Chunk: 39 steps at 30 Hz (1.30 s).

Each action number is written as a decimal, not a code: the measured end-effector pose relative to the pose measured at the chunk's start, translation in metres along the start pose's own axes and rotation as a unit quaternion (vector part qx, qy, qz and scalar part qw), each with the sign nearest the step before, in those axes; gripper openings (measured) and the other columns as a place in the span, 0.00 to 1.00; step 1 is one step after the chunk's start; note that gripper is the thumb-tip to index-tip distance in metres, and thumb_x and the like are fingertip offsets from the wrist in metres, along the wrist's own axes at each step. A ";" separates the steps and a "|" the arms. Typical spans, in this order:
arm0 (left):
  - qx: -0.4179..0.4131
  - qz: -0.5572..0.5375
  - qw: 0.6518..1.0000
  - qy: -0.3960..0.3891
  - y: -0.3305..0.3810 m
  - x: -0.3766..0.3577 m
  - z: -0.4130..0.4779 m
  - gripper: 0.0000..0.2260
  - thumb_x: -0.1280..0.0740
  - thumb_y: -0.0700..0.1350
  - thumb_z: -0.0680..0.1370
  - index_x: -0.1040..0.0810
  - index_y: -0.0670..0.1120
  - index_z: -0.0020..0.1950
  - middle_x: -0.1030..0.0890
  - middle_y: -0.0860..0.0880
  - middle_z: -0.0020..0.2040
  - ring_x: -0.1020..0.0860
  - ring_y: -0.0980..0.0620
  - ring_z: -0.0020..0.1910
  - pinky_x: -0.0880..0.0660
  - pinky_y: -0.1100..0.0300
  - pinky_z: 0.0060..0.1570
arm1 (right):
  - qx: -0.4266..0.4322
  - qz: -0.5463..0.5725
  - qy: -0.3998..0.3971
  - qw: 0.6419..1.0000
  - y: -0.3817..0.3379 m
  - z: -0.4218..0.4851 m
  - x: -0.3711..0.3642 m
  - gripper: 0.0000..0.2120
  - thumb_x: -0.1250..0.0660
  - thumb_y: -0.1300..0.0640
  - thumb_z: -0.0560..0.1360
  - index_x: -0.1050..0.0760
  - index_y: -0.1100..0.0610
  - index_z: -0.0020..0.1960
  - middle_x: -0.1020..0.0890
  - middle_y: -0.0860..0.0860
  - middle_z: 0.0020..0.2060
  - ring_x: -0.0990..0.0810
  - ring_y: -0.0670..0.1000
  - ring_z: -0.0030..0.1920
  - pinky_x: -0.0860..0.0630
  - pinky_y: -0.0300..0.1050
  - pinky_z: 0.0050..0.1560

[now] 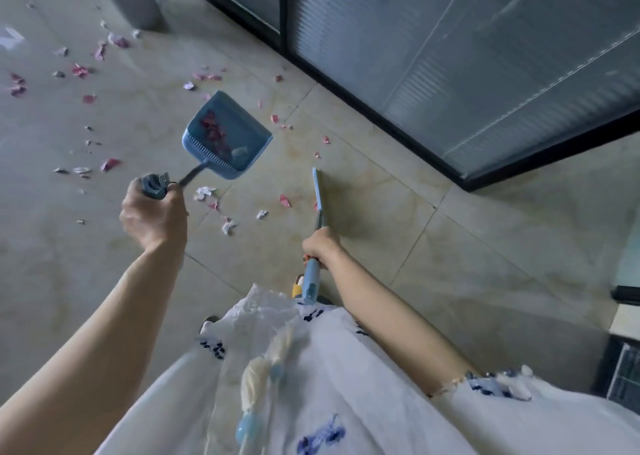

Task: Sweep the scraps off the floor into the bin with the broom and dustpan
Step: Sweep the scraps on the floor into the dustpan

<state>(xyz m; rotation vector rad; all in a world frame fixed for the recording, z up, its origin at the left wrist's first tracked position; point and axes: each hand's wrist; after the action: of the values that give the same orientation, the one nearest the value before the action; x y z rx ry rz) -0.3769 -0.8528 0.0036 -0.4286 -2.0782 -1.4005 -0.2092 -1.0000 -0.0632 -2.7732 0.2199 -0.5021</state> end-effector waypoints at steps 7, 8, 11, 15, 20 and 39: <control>0.013 0.010 1.000 0.002 -0.024 0.082 0.055 0.15 0.36 0.49 0.70 0.21 0.47 0.54 0.17 0.42 0.52 0.20 0.39 0.51 0.23 0.48 0.56 | 0.021 -0.036 -0.017 0.999 -0.030 -0.029 -0.099 0.14 0.38 0.66 0.75 0.36 0.57 0.33 0.29 0.52 0.31 0.29 0.48 0.30 0.24 0.43 0.45; 0.011 0.022 1.000 -0.002 -0.027 0.091 0.059 0.14 0.36 0.48 0.71 0.21 0.47 0.56 0.17 0.41 0.53 0.20 0.39 0.53 0.25 0.50 0.58 | 0.021 -0.045 -0.005 0.999 -0.033 -0.030 -0.107 0.12 0.39 0.67 0.75 0.35 0.58 0.34 0.29 0.52 0.31 0.29 0.49 0.30 0.24 0.43 0.42; 0.013 0.046 0.999 -0.002 -0.048 0.133 0.087 0.13 0.35 0.46 0.73 0.21 0.46 0.57 0.18 0.40 0.53 0.22 0.39 0.55 0.27 0.52 0.59 | 0.007 -0.066 0.044 0.997 -0.050 -0.043 -0.145 0.03 0.41 0.69 0.73 0.31 0.63 0.45 0.28 0.55 0.27 0.28 0.51 0.24 0.27 0.44 0.28; 0.030 0.061 0.998 -0.007 -0.072 0.165 0.111 0.13 0.36 0.46 0.74 0.22 0.46 0.57 0.18 0.40 0.54 0.21 0.39 0.55 0.27 0.52 0.60 | 0.053 -0.115 0.081 0.989 -0.081 -0.061 -0.163 0.05 0.41 0.66 0.76 0.28 0.60 0.48 0.23 0.56 0.32 0.29 0.47 0.12 0.34 0.32 0.13; 0.076 0.060 0.995 0.007 -0.091 0.185 0.122 0.14 0.36 0.45 0.75 0.23 0.47 0.60 0.19 0.40 0.57 0.24 0.39 0.60 0.30 0.54 0.62 | 0.079 -0.067 0.033 0.994 -0.118 -0.053 -0.179 0.09 0.39 0.66 0.76 0.25 0.62 0.55 0.27 0.54 0.27 0.29 0.46 0.16 0.32 0.32 0.16; 0.170 0.087 0.974 0.125 -0.161 0.220 0.151 0.12 0.37 0.45 0.75 0.24 0.47 0.58 0.19 0.43 0.55 0.23 0.40 0.57 0.30 0.56 0.59 | 0.142 -0.266 -0.036 0.953 -0.151 0.039 -0.304 0.17 0.47 0.61 0.81 0.31 0.61 0.68 0.26 0.59 0.44 0.27 0.54 0.41 0.28 0.46 0.36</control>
<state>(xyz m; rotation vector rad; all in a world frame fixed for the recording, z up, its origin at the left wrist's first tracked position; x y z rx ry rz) -0.6817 -0.7902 -0.0155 -0.2679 -1.9674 -0.9227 -0.4630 -0.7858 -0.1443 -2.5352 -0.5882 -0.5052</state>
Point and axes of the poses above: each hand's wrist, its own z-axis towards the middle knuckle, its own x-axis out of the back of the hand, y = z × x
